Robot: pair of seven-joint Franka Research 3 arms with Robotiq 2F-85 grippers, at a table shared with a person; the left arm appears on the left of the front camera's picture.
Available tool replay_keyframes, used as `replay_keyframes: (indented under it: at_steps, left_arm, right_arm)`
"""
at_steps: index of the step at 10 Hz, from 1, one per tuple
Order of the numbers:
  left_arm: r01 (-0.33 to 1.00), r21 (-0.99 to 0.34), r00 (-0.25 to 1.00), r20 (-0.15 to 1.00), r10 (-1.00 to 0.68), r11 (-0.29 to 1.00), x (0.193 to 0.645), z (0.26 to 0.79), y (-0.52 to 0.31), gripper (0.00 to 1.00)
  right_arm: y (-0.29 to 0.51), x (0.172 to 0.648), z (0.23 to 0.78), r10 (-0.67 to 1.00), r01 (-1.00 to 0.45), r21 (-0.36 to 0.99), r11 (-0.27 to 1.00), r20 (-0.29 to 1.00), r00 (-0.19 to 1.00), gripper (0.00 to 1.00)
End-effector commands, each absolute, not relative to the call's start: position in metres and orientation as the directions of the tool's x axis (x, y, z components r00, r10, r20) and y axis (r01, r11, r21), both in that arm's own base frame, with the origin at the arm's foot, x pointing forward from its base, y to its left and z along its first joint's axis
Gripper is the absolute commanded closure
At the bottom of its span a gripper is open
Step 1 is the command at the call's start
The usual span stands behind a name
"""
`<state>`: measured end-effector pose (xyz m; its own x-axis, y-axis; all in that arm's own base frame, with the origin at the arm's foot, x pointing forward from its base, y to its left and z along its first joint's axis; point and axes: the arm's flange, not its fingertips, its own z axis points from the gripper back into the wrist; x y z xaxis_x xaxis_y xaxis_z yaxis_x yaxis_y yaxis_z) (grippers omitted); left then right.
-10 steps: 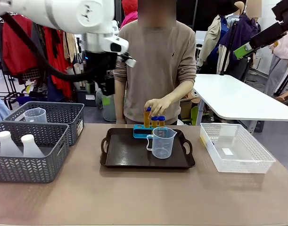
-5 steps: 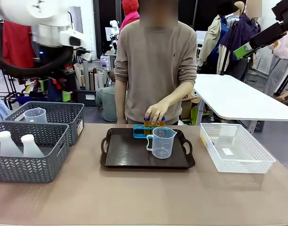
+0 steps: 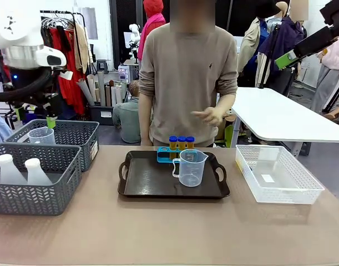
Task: Prepare the laboratory tools.
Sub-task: Pick up one Small flask and place it on the Handle tray.
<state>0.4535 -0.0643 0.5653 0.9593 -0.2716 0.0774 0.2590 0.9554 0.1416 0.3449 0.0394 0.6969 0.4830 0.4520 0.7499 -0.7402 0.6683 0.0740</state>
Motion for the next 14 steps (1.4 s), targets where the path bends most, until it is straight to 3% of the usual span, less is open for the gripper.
replay_keyframes:
  at_steps: [1,2,6,7,8,10,14]
  left_arm:
    - [0.196,0.111,0.978,0.056,-0.203,0.974,0.447,0.552,-0.067,0.00]
    - [0.259,0.142,0.959,0.077,-0.272,0.955,0.453,0.565,-0.064,0.00]
    - [0.242,0.156,0.967,0.041,-0.251,0.958,0.455,0.538,-0.055,0.00]
    - [0.183,0.056,0.982,0.027,-0.185,0.981,0.451,0.531,-0.042,0.00]
    - [0.136,0.039,0.990,0.028,-0.137,0.990,0.445,0.524,-0.028,0.00]
    - [0.063,0.048,0.998,0.008,-0.064,0.997,0.438,0.501,-0.008,0.00]
    - [0.052,0.090,0.998,0.037,-0.056,0.995,0.455,0.453,0.003,0.00]
  right_arm:
    - [0.039,0.345,0.697,0.450,-0.744,0.077,0.664,0.753,0.480,0.00]
    - [0.039,0.345,0.697,0.450,-0.744,0.077,0.664,0.753,0.480,0.00]
    - [0.039,0.345,0.697,0.450,-0.744,0.077,0.664,0.753,0.480,0.00]
    - [0.039,0.345,0.697,0.450,-0.744,0.077,0.664,0.753,0.480,0.00]
    - [0.039,0.345,0.697,0.450,-0.744,0.077,0.664,0.753,0.480,0.00]
    - [0.039,0.345,0.697,0.450,-0.744,0.077,0.664,0.753,0.480,0.00]
    - [0.039,0.345,0.697,0.450,-0.744,0.077,0.664,0.753,0.480,0.00]
